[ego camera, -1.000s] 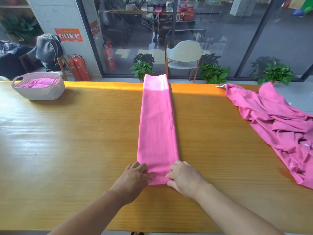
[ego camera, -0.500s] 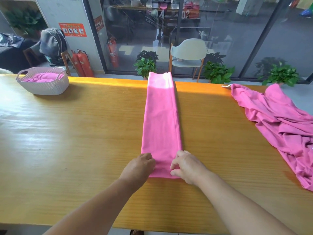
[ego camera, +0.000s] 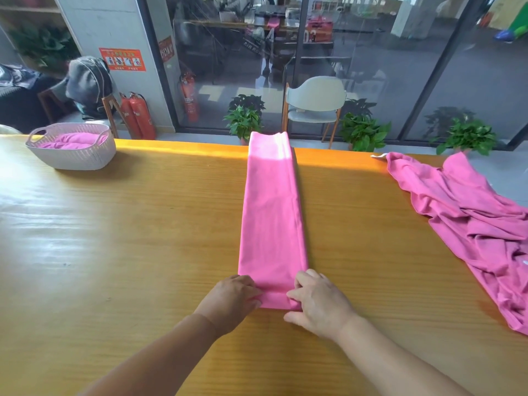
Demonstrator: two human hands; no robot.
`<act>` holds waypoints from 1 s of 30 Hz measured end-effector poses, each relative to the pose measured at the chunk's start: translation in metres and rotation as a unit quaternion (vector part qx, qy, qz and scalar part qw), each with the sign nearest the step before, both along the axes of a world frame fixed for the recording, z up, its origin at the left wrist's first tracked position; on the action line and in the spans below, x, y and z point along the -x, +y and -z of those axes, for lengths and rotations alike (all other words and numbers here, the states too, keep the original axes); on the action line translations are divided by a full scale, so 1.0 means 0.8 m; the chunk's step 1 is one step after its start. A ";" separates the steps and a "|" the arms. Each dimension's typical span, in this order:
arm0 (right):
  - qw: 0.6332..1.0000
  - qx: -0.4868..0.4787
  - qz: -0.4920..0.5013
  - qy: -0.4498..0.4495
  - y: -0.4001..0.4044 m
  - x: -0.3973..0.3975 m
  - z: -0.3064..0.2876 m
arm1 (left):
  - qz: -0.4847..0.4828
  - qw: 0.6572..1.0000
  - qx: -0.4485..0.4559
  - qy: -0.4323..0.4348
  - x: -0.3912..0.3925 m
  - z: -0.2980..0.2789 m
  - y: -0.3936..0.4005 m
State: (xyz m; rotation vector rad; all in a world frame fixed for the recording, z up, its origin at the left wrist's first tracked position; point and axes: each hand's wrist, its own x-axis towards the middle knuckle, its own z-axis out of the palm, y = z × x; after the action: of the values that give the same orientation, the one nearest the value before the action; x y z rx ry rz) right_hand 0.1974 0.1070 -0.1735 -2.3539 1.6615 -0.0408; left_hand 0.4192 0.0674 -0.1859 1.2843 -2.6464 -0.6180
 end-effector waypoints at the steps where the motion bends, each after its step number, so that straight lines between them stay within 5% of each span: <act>1: 1.000 -0.009 -0.001 0.010 -0.002 0.000 -0.003 | -0.002 1.000 -0.016 -0.001 0.001 -0.002 -0.005; 6: 0.995 -0.070 0.000 0.069 -0.027 -0.003 -0.016 | 0.003 0.997 -0.066 -0.030 0.008 0.001 -0.033; 14: 0.988 -0.114 0.100 0.000 -0.060 -0.003 -0.023 | -0.044 0.999 0.001 -0.017 0.019 0.002 -0.052; 23: 0.990 -0.074 0.107 -0.055 -0.067 -0.011 -0.018 | 0.085 0.991 0.085 -0.053 0.016 0.006 -0.046; 30: 0.995 -0.064 0.069 -0.038 -0.062 -0.009 -0.017 | 0.038 0.998 -0.003 -0.048 0.024 -0.013 -0.061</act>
State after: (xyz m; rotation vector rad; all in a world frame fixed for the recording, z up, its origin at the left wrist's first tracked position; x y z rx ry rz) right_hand 0.2045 0.0571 -0.1595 -2.1149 1.7344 -0.0464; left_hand 0.4000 0.0187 -0.1758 1.2510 -2.7835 -0.5882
